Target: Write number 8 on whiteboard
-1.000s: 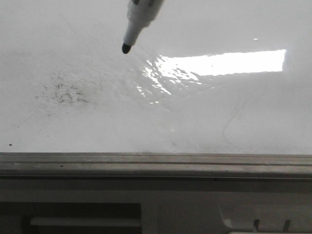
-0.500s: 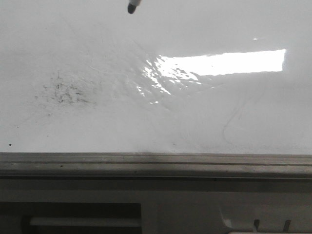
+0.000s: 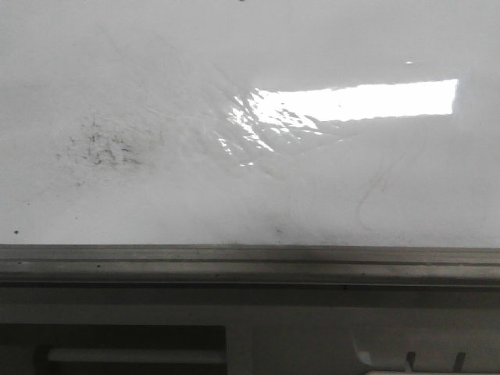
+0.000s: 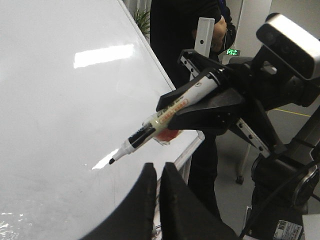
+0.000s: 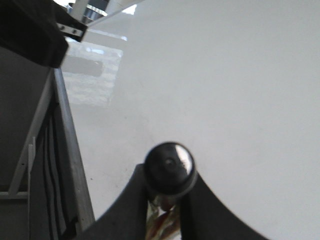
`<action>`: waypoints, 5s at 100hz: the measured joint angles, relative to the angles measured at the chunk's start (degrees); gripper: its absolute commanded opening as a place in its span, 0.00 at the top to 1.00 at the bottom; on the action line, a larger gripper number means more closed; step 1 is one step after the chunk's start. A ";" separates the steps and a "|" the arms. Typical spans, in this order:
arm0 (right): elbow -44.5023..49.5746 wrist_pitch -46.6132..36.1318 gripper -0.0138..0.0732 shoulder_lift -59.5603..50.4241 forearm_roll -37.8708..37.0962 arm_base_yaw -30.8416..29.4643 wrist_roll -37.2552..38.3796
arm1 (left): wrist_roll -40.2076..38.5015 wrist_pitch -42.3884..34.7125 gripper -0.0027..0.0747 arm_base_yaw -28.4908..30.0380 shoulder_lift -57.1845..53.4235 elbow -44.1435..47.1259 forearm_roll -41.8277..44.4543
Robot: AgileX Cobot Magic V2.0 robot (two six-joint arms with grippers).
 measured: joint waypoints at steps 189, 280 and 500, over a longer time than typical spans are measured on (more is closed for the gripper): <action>3.20 -4.21 0.91 4.10 -0.04 -19.64 1.19 | 0.00 0.00 0.99 0.00 0.63 0.00 -0.22; 2.13 -3.87 0.91 10.61 1.30 -19.53 1.43 | 0.00 1.08 0.99 0.00 1.84 0.00 -0.22; -0.39 19.31 0.91 5.17 8.70 -19.58 3.01 | 0.00 1.43 0.99 0.00 1.84 0.00 -0.22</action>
